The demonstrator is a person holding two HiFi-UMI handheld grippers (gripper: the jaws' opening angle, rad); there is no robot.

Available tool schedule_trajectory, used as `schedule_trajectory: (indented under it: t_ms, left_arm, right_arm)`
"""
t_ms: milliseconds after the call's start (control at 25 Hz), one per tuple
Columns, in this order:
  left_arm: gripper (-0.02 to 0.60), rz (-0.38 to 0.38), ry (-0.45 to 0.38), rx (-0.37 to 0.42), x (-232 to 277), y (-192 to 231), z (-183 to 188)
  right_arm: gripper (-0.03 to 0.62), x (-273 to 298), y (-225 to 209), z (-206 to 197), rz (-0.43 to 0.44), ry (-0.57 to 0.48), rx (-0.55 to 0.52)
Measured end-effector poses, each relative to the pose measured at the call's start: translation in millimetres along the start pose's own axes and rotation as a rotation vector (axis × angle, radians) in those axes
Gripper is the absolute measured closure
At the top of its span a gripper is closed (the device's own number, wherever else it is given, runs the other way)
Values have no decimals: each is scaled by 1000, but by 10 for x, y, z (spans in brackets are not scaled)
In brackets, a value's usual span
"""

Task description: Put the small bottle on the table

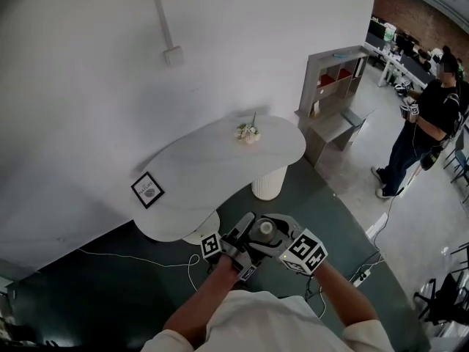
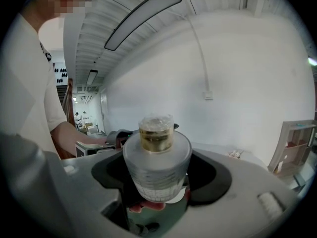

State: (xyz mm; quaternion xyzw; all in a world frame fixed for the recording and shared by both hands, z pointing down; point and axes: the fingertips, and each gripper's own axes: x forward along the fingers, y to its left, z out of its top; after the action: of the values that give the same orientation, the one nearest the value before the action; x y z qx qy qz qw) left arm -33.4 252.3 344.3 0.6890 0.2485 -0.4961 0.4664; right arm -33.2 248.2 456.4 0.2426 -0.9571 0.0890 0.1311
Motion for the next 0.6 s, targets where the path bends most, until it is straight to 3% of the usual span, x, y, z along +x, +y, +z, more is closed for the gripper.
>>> schedule_trajectory:
  t_ms: [600]
  left_arm:
    - [219, -7, 16, -84, -37, 216, 1188]
  right_arm:
    - [247, 819, -807, 298, -88, 4, 37]
